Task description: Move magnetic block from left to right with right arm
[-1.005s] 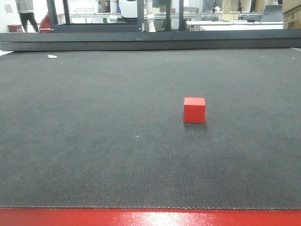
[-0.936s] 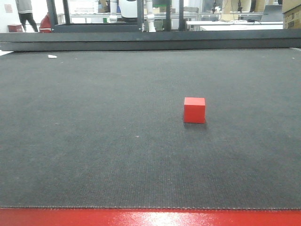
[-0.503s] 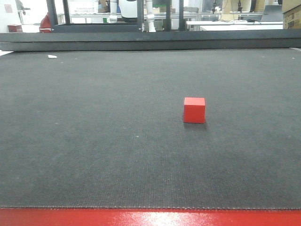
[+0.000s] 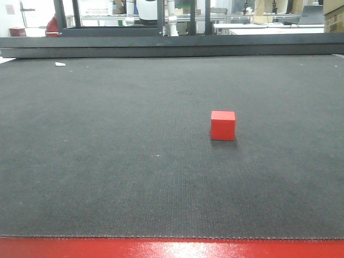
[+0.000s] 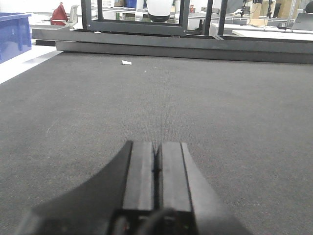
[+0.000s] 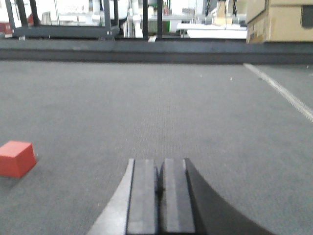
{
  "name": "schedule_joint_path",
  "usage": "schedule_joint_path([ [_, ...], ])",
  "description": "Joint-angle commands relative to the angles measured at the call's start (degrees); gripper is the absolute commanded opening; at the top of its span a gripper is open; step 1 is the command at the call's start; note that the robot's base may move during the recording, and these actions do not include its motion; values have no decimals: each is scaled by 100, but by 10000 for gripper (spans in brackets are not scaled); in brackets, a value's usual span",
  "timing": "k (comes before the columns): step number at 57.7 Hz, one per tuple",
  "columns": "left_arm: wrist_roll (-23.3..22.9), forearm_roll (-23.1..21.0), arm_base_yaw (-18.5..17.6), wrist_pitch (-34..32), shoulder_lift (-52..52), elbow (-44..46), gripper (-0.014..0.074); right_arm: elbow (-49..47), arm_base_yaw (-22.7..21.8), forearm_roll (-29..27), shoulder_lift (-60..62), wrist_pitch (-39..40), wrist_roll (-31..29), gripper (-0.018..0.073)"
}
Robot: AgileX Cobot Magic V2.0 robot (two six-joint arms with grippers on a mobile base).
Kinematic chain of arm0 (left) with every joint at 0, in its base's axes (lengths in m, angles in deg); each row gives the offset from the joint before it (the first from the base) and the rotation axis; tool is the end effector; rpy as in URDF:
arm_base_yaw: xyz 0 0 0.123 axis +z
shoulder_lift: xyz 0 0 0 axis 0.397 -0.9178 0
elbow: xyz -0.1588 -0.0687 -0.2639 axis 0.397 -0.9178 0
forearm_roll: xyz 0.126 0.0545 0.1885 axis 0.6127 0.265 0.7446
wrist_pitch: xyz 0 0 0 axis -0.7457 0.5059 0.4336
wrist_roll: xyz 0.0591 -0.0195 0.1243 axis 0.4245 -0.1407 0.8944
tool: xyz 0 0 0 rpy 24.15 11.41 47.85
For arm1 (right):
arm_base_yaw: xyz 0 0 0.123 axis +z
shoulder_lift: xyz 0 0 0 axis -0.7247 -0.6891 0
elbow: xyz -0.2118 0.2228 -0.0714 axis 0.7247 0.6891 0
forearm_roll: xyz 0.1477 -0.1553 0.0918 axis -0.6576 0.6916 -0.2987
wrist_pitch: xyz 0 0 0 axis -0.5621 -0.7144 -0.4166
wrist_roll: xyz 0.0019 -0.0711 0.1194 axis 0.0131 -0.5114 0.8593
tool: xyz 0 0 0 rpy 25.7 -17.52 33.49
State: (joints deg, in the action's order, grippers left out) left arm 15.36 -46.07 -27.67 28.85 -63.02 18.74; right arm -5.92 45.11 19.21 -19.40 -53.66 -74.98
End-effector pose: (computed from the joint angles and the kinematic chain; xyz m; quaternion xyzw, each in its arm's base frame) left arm 0.0549 -0.0045 0.2020 0.0132 0.6928 -0.0419 0.7198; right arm 0.0550 -0.0007 0.2019 0.0261 0.6941 0.0131 0.7193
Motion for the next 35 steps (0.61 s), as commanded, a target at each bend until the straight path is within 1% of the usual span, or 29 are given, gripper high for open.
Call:
schedule_joint_path([
  [1,-34,-27,-1,-483,66,-45,-126,-313,-32,-9,100,493,-22,57],
  [11,-34,-27,-1,-483,66,-45,-126,-1314,0,-9,-314,-163,-22,60],
  [15,-34,-27,-1,-483,66,-45,-126,-1731,43,-9,-683,-338,-22,96],
  [20,-34,-27,-1,-483,66,-45,-126,-2236,102,-9,-1305,-505,-22,240],
  [24,-34,-27,-1,-483,66,-45,-126,-2599,167,-9,-1862,-519,-22,393],
  [29,-34,-27,-1,-483,66,-45,-126,-2990,307,-9,-2562,-544,-22,536],
  [31,-34,-27,-1,-483,66,-45,-126,-3150,390,-9,-2833,-597,-22,566],
  [35,-34,-27,-1,-483,66,-45,-126,-3514,602,-9,-3371,-805,-22,579],
])
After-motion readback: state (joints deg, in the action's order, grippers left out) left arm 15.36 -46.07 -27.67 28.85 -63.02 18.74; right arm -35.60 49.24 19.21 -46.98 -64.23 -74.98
